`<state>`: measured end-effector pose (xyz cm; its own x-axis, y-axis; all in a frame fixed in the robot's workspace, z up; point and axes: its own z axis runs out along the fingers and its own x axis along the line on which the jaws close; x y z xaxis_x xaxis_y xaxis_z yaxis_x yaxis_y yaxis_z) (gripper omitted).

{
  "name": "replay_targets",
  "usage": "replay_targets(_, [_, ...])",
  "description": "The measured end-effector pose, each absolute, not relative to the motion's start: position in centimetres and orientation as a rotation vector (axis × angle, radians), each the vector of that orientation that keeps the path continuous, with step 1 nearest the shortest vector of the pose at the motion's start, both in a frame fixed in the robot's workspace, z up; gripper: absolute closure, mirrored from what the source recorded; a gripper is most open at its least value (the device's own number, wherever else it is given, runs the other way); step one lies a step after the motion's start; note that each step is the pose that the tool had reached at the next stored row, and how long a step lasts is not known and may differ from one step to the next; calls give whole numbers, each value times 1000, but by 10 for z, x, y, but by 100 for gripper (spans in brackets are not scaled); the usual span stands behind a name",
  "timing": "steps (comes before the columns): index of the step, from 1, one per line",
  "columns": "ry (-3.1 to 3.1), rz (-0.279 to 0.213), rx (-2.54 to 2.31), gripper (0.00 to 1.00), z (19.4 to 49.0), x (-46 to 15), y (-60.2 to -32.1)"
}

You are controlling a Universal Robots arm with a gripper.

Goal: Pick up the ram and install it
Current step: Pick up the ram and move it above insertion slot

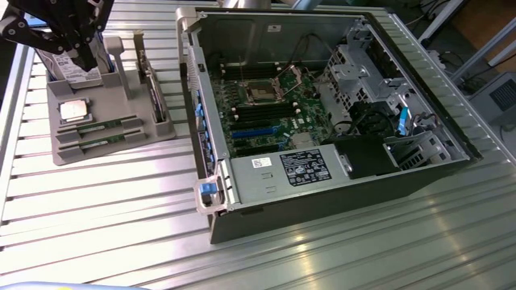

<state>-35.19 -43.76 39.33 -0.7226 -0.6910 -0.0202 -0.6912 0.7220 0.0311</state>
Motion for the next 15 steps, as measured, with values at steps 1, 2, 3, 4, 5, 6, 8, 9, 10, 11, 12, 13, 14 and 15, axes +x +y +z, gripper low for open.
replay_targets(1, [2902,57,-1183,89,393,-352,-438])
replay_targets(2, [2899,57,-1192,89,393,-352,-438])
replay_targets(3, [2893,57,-1205,89,393,-352,-438])
replay_targets(4, [2887,57,-1222,89,393,-352,-438])
replay_targets(5, [2879,57,-1241,89,393,-352,-438])
replay_targets(6, [2874,57,-1251,89,393,-352,-438])
replay_targets(8, [2863,57,-1278,89,393,-352,-438])
replay_targets(9, [2857,57,-1293,89,393,-352,-438])
replay_targets(10, [2850,57,-1307,89,393,-352,-438])
replay_targets(11, [2842,57,-1325,89,393,-352,-438])
replay_targets(12, [2837,57,-1336,89,393,-352,-438])
replay_targets(13, [2834,57,-1344,89,393,-352,-438])
replay_targets(14, [2829,57,-1355,89,393,-352,-438])
replay_targets(15, [2824,57,-1365,89,393,-352,-438])
